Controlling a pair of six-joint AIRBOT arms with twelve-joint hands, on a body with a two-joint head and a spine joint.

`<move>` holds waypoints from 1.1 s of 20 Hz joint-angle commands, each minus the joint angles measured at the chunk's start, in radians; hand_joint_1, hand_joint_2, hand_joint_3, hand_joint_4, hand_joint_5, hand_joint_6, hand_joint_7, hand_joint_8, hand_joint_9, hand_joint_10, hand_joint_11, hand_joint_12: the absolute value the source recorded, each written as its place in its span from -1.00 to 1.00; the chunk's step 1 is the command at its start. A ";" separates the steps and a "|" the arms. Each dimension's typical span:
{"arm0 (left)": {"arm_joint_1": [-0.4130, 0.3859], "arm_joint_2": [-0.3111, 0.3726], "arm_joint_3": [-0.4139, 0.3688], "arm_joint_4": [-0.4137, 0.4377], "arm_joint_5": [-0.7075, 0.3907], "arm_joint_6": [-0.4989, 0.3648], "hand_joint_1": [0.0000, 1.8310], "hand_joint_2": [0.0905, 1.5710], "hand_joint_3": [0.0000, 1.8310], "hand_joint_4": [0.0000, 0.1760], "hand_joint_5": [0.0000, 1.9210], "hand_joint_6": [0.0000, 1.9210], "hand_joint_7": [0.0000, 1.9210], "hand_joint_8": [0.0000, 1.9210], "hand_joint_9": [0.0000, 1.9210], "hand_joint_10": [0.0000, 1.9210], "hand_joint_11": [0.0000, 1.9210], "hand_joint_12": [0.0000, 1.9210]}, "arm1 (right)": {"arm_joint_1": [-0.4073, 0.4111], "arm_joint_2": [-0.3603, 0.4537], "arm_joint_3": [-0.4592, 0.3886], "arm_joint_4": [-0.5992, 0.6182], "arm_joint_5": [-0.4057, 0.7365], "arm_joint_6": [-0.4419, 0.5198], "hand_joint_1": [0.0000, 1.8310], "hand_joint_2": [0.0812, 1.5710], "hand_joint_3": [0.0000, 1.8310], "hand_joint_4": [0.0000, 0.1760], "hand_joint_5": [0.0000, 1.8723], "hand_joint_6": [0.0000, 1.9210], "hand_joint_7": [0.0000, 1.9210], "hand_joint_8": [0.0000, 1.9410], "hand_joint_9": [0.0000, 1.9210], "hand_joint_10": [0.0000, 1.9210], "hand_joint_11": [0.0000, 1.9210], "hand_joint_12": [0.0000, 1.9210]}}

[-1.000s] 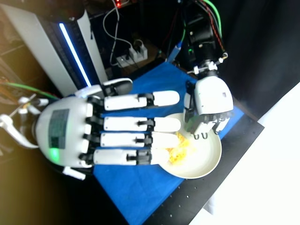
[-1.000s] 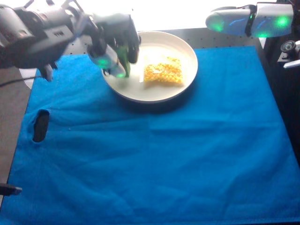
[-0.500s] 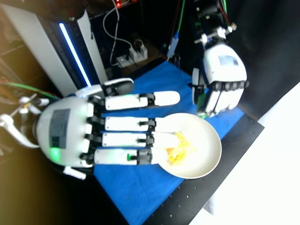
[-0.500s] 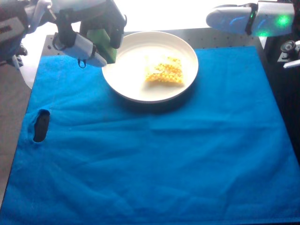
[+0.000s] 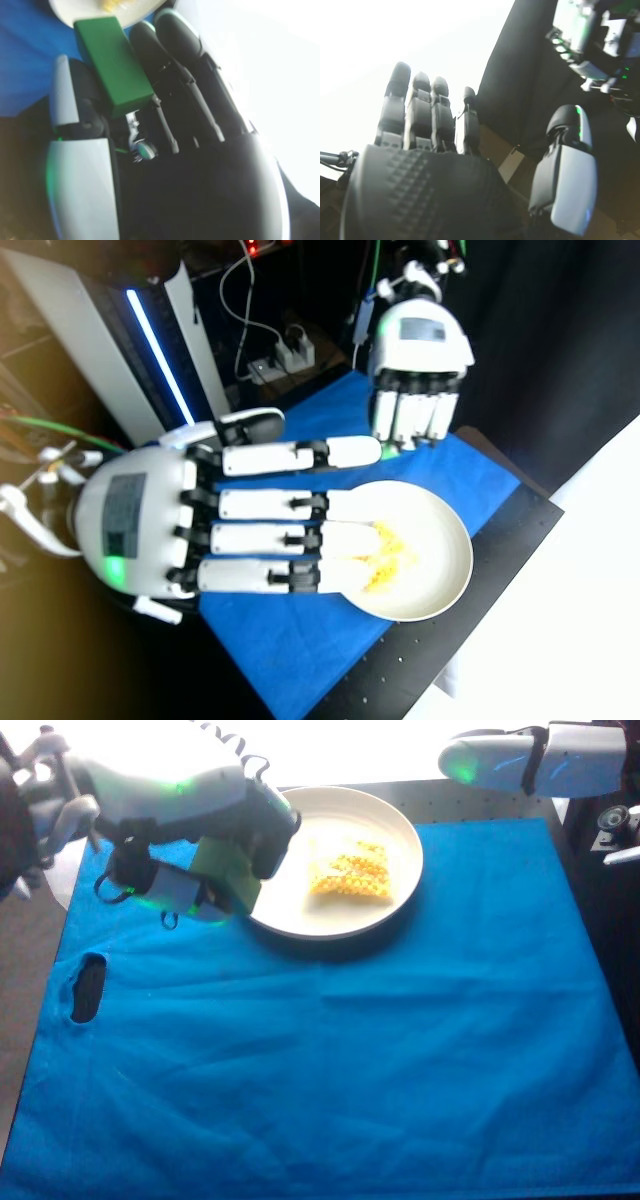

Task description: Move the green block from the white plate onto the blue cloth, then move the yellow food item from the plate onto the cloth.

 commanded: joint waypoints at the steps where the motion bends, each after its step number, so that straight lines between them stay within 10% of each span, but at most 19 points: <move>1: 0.003 0.014 -0.010 -0.014 -0.101 0.003 0.35 0.49 -1.00 -1.00 -0.19 0.05 -0.06 0.41 0.04 0.15 -0.14 0.51 | 0.015 -0.002 -0.001 0.024 0.115 0.005 -0.43 0.06 -1.00 0.19 -0.71 -1.00 -0.73 -1.00 -0.72 -0.99 -1.00 -0.14; 3: 0.024 0.036 -0.027 0.038 -0.129 -0.073 0.36 0.48 -1.00 -1.00 -0.17 0.03 -0.04 0.38 0.03 0.11 -0.13 0.47 | 0.015 -0.004 -0.001 0.024 0.115 0.005 -0.43 0.08 -0.99 0.14 -0.71 -1.00 -0.73 -1.00 -0.72 -1.00 -1.00 -0.10; 5: 0.012 0.035 0.004 0.287 -0.167 -0.387 0.38 0.40 -1.00 -1.00 -0.05 -0.12 0.07 0.19 0.10 0.03 -0.10 0.48 | 0.015 -0.006 0.000 0.024 0.115 0.005 -0.42 0.07 -1.00 0.20 -0.72 -1.00 -0.73 -1.00 -0.70 -0.99 -1.00 -0.03; 7: 0.001 0.031 0.014 0.378 -0.188 -0.519 0.40 0.36 -1.00 -1.00 0.06 -0.34 0.11 0.14 0.15 0.19 -0.06 0.67 | 0.015 -0.007 0.000 0.024 0.115 0.005 -0.42 0.08 -1.00 0.24 -0.72 -1.00 -0.73 -1.00 -0.70 -0.99 -1.00 -0.02; 9: 0.023 0.031 0.007 0.377 -0.195 -0.519 0.40 0.36 -1.00 -1.00 0.06 -0.35 0.11 0.14 0.13 0.29 -0.03 0.76 | 0.015 -0.007 0.000 0.024 0.115 0.005 -0.41 0.14 -0.99 0.11 -0.72 -1.00 -0.74 -1.00 -0.71 -1.00 -1.00 -0.10; 12: 0.071 0.011 -0.002 0.412 -0.190 -0.538 0.47 0.36 -1.00 -1.00 0.03 -0.17 -0.01 0.08 0.08 0.16 -0.05 0.36 | 0.015 -0.010 0.000 0.024 0.115 0.005 -0.45 0.08 -1.00 0.18 -0.72 -1.00 -0.73 -0.99 -0.72 -0.99 -1.00 -0.11; 14: 0.083 -0.013 0.003 0.456 -0.193 -0.577 0.37 0.32 -1.00 -1.00 0.20 -0.31 0.04 0.03 0.07 -0.32 -0.20 0.30 | 0.015 -0.010 0.000 0.024 0.115 0.005 -0.45 0.04 -1.00 0.03 -0.72 -1.00 -0.72 -1.00 -0.73 -1.00 -1.00 -0.15; 16: 0.096 -0.028 0.006 0.468 -0.198 -0.587 0.51 0.32 -1.00 -1.00 0.16 -0.28 0.06 -0.10 0.04 0.12 -0.20 0.30 | 0.015 -0.010 0.000 0.023 0.115 0.005 -0.39 0.06 -1.00 0.24 -0.71 -0.99 -0.74 -1.00 -0.74 -1.00 -1.00 -0.15; 22: 0.111 -0.037 0.008 0.469 -0.197 -0.590 0.51 0.33 -1.00 -1.00 0.17 -0.29 0.02 -0.08 0.02 0.21 -0.19 0.42 | 0.015 -0.011 0.000 0.023 0.115 0.005 -0.43 0.05 -1.00 0.17 -0.72 -1.00 -0.75 -1.00 -0.75 -1.00 -1.00 -0.19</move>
